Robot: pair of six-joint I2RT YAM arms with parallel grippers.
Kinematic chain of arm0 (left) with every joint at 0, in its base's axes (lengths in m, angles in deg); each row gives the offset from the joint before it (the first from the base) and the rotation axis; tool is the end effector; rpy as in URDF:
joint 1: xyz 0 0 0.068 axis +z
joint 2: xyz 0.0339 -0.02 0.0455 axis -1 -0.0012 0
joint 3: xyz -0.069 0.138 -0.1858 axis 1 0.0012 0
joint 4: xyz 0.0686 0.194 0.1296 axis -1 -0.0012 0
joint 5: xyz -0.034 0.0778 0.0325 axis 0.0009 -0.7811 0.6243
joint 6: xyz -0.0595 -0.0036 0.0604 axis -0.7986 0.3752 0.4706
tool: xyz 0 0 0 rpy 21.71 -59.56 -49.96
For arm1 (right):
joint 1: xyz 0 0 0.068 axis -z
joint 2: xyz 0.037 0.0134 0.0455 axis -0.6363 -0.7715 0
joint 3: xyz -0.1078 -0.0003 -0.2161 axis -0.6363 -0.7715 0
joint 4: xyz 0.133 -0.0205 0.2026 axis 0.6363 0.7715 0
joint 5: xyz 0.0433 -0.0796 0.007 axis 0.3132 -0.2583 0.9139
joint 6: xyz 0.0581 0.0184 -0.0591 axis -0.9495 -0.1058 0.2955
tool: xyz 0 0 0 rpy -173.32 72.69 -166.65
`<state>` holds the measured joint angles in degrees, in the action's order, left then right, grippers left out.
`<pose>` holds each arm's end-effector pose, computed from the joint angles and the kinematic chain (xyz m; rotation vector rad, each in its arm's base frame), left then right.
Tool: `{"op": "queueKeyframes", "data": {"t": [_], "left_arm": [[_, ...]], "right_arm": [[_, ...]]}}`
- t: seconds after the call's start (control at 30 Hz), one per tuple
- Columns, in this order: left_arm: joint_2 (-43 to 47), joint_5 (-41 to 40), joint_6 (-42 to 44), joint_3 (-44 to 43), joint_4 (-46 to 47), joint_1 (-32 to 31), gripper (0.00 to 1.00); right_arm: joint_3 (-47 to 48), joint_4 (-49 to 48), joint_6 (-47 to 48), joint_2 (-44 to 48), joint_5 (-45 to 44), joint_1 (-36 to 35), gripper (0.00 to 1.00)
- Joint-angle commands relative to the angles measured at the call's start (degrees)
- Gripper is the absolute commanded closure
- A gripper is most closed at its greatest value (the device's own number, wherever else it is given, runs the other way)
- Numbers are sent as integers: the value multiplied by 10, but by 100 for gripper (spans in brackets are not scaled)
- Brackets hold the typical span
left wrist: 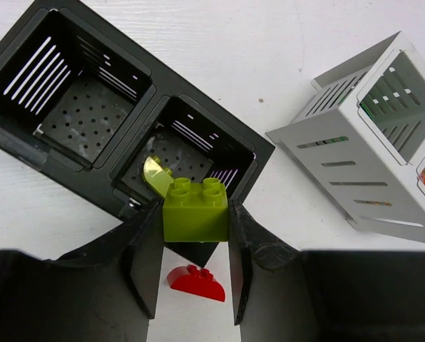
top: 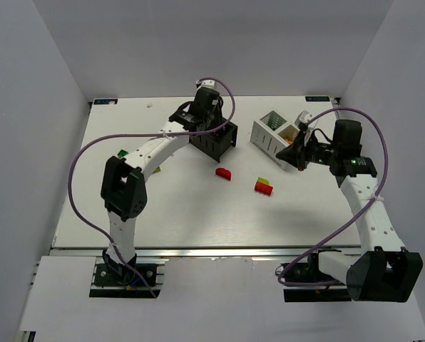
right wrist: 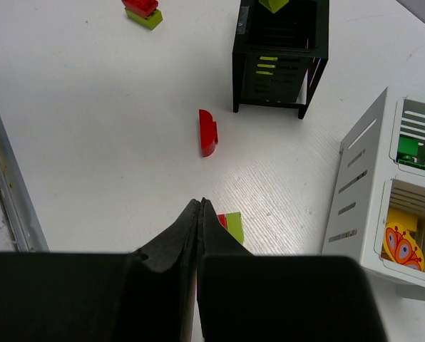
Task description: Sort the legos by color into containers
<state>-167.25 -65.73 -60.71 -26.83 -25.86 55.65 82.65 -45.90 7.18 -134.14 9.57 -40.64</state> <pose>0.3910 -0.2466 0.2593 -0.0008 2.2320 -0.3530 0.2555 0.0645 0.3005 -0.9587 1.6731 0.6645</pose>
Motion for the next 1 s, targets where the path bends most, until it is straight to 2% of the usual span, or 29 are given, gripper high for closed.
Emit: {"op": "queueKeyframes", "data": {"t": [0.0, 0.07, 0.2, 0.23, 0.3, 0.33, 0.47, 0.7, 0.8, 0.83, 0.9, 0.93, 0.97], "left_arm": [[-9, 4, 9, -33, 6, 5, 93], [-22, 6, 9, -48, -1, 6, 90], [-44, -1, 8, -66, -16, 6, 66], [-47, -2, 9, -68, -17, 6, 56], [-46, -5, 9, -70, -17, 6, 48], [-42, -6, 10, -71, -17, 6, 40], [-29, -7, 16, -81, -27, 6, 31], [51, -21, 23, -30, -24, 7, 24], [113, -36, 20, 27, -28, 11, 27], [136, -35, 14, 81, -24, 19, 28], [207, -33, 2, 142, -10, 43, 34], [231, -30, -1, 203, -5, 55, 37], [254, -27, -5, 231, -5, 69, 40]], "right_arm": [[-4, -5, 1, 8, 7, 2, 100], [-2, -5, 2, 6, 5, 2, 100], [0, 0, 9, 4, 2, 2, 91], [0, 2, 11, 3, 2, 2, 89], [1, 8, 21, 1, 2, 2, 84], [1, 9, 24, 0, 2, 2, 82], [2, 21, 42, -3, 2, 2, 75], [2, 22, 48, -6, 3, 2, 67], [3, 22, 53, -8, 4, 2, 62], [3, 22, 61, -9, 7, 2, 60], [2, 25, 74, -10, 17, 1, 49], [0, 28, 90, -12, 22, 1, 37], [-1, 36, 102, -15, 30, 0, 31]]}}
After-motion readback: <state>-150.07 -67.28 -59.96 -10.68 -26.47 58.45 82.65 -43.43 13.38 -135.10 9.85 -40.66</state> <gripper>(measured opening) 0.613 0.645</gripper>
